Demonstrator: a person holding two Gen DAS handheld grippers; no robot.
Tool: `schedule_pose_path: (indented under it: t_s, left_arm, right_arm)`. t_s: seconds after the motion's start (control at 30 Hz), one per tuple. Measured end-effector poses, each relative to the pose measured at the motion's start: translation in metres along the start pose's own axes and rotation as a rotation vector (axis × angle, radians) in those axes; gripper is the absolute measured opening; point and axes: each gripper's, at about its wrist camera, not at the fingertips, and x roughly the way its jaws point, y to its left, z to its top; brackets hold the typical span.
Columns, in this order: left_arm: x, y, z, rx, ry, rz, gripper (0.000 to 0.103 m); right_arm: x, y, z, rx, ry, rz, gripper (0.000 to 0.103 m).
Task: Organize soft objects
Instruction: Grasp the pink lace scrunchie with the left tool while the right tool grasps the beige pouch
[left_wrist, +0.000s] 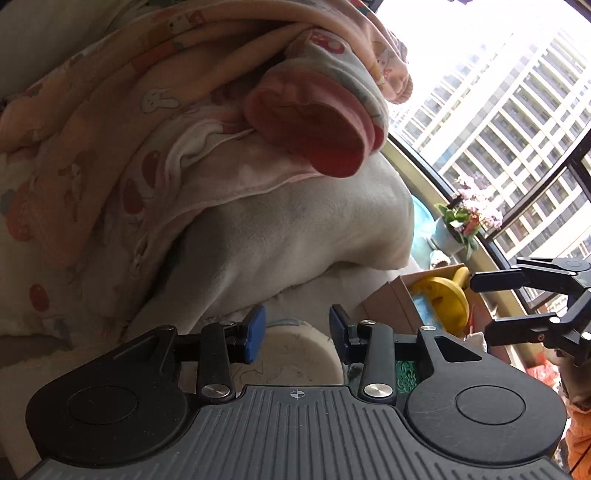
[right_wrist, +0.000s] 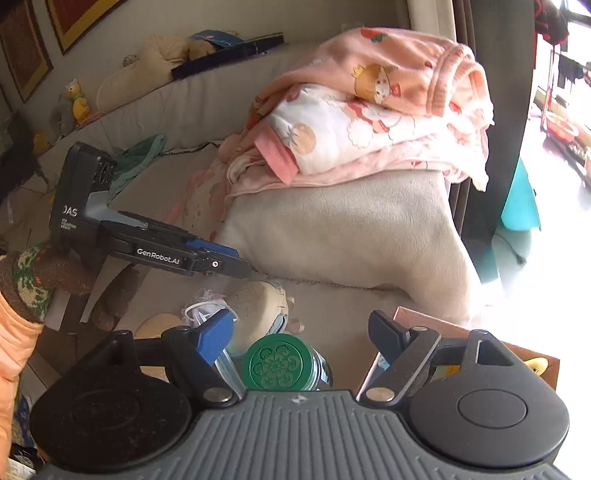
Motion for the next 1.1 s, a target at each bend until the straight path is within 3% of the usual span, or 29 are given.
schedule_pose_path:
  t_s: [0.13, 0.33, 0.53, 0.6, 0.63, 0.73, 0.8, 0.9, 1.0, 1.1]
  left_arm:
    - [-0.011, 0.028, -0.021, -0.047, 0.003, 0.011, 0.042]
    - [-0.022, 0.054, -0.052, -0.114, -0.014, -0.04, 0.042]
    - [-0.026, 0.067, -0.074, -0.161, -0.035, -0.063, 0.042]
    - [-0.025, 0.073, -0.076, -0.183, -0.047, -0.074, 0.042]
    - [-0.024, 0.079, -0.074, -0.187, -0.049, -0.07, 0.042]
    - [-0.025, 0.084, -0.074, -0.192, -0.057, -0.057, 0.042]
    - [-0.03, 0.085, -0.074, -0.194, -0.074, -0.038, 0.042]
    - [-0.043, 0.082, -0.075, -0.185, -0.118, 0.023, 0.042]
    - [-0.046, 0.078, -0.073, -0.193, -0.124, 0.019, 0.042]
    - [-0.04, 0.07, -0.071, -0.178, -0.077, 0.016, 0.042]
  right_arm:
    - [0.048, -0.013, 0.018, 0.09, 0.062, 0.053, 0.082]
    - [0.135, 0.009, 0.031, 0.087, 0.228, 0.071, 0.082]
    - [0.183, 0.019, 0.031, 0.098, 0.37, 0.079, 0.082]
    - [0.187, 0.024, 0.029, 0.1, 0.395, 0.104, 0.071]
    - [0.186, 0.026, 0.029, 0.099, 0.401, 0.111, 0.059]
    - [0.167, 0.038, 0.036, 0.052, 0.346, 0.157, 0.04]
    - [0.146, 0.044, 0.044, 0.031, 0.278, 0.186, 0.038]
    - [0.113, 0.053, 0.054, -0.044, 0.166, 0.14, 0.038]
    - [0.096, 0.053, 0.057, -0.075, 0.117, 0.081, 0.038]
    - [0.092, 0.049, 0.06, -0.097, 0.096, 0.003, 0.038]
